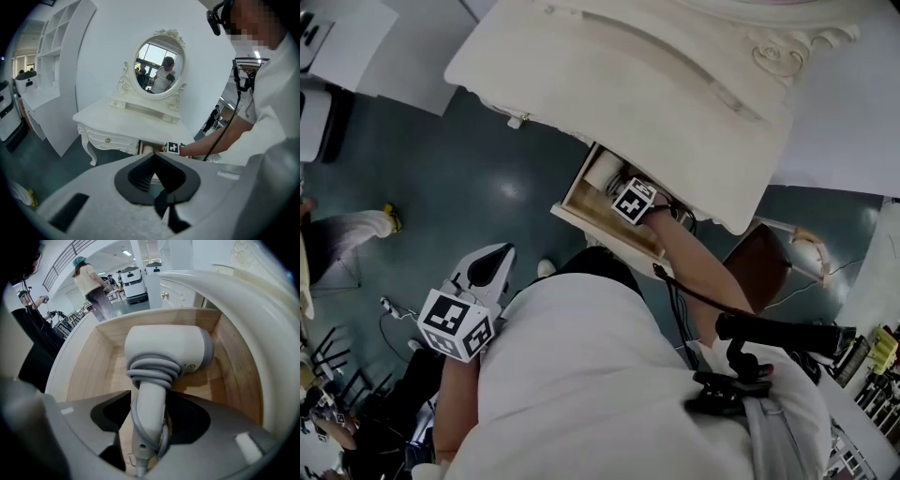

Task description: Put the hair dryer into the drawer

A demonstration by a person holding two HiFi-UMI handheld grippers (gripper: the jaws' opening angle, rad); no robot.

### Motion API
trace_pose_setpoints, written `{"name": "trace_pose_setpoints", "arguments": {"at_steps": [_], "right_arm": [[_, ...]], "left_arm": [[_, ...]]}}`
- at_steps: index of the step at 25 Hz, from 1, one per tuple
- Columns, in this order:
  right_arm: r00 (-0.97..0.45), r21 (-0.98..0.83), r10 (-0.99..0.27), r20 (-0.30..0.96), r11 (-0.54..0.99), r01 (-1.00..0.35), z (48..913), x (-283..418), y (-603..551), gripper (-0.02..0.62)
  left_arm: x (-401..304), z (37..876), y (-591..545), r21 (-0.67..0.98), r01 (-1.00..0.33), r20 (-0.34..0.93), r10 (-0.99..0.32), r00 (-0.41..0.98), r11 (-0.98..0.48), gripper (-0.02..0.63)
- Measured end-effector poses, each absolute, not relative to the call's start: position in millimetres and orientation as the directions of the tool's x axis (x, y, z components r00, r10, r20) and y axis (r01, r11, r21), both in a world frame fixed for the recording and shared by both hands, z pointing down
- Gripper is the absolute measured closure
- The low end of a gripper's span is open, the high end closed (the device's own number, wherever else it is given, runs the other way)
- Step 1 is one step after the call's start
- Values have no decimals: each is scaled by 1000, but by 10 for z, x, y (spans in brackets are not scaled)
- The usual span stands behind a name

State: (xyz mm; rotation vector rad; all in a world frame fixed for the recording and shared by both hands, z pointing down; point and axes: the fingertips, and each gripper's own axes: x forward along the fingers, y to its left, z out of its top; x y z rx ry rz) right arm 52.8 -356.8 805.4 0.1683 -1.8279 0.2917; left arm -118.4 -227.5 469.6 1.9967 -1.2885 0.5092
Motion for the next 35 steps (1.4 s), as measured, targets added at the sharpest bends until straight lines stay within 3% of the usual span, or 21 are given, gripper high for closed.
{"name": "trace_pose_setpoints", "arguments": {"at_steps": [26, 35], "right_arm": [[-277, 52, -150, 949, 941, -333, 7585, 595, -3537, 382], [-283, 126, -229, 931, 932, -339, 7348, 553, -3405, 499]], "left_arm": [[-1472, 4631, -1872, 355, -886, 595, -659, 461, -299, 603], [-1642, 4634, -1637, 361, -880, 574, -670, 471, -309, 603]]}}
